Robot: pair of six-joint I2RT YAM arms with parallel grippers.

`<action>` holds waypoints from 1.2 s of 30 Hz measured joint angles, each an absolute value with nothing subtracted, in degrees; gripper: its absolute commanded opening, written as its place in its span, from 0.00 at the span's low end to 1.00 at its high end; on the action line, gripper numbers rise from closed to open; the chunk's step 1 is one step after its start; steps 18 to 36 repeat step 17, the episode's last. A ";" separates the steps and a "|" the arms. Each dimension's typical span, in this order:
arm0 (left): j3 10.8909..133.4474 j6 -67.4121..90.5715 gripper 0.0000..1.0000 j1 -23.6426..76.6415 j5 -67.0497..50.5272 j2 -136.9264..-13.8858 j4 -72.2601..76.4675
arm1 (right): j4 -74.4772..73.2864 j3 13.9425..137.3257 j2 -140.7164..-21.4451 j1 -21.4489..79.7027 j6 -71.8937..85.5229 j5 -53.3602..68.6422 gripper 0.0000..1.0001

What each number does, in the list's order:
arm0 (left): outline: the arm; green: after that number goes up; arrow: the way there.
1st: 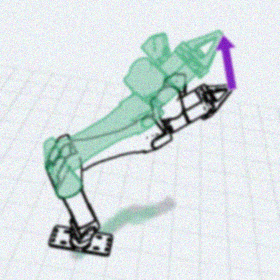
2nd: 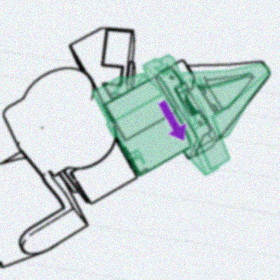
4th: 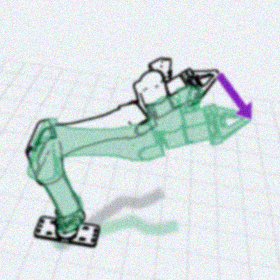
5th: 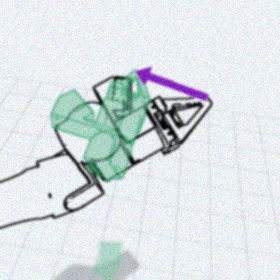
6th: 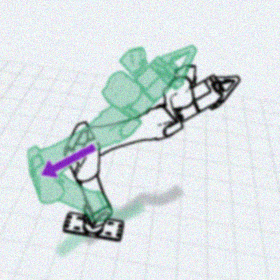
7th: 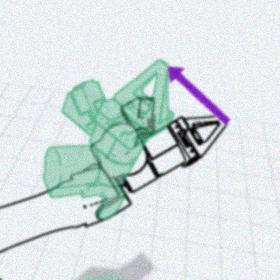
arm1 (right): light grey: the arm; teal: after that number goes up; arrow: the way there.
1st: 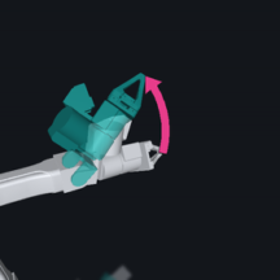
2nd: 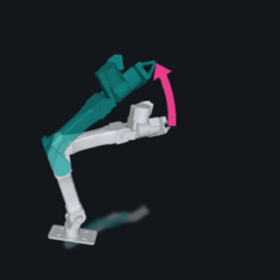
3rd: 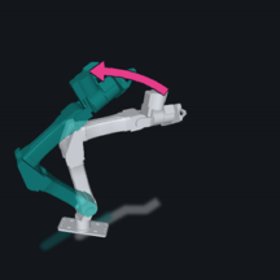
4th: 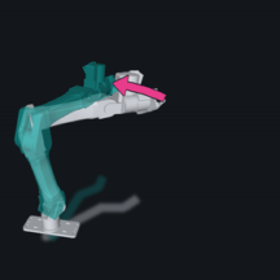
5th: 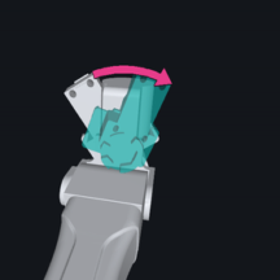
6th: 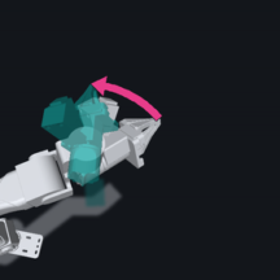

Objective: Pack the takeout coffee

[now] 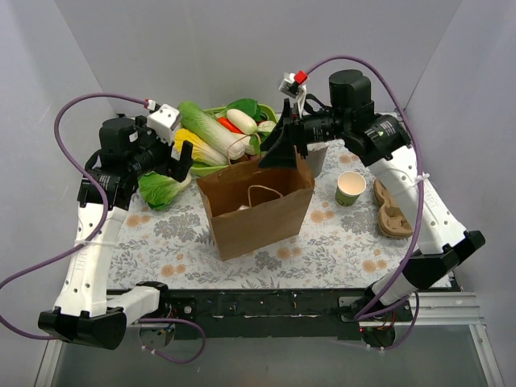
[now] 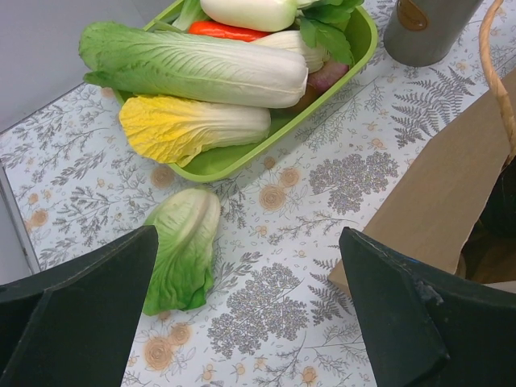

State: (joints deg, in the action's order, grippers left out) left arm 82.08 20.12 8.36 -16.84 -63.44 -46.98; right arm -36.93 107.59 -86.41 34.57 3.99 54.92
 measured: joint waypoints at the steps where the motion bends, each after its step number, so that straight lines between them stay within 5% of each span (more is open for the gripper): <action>1: 82.08 20.12 0.98 8.36 -16.78 -63.44 -46.98 | -38.22 109.43 -87.29 34.46 3.20 52.99 0.81; 4: 82.08 20.34 0.98 8.36 -16.60 -63.42 -46.94 | -40.88 112.36 -87.42 33.67 0.95 43.88 0.96; 17: 86.87 34.24 0.98 7.16 -14.39 -67.96 -42.37 | -46.04 112.86 -79.96 31.24 -1.83 -8.75 0.98; 36: 86.87 34.24 0.98 7.16 -14.39 -67.96 -42.37 | -46.04 112.86 -79.96 31.24 -1.83 -8.75 0.98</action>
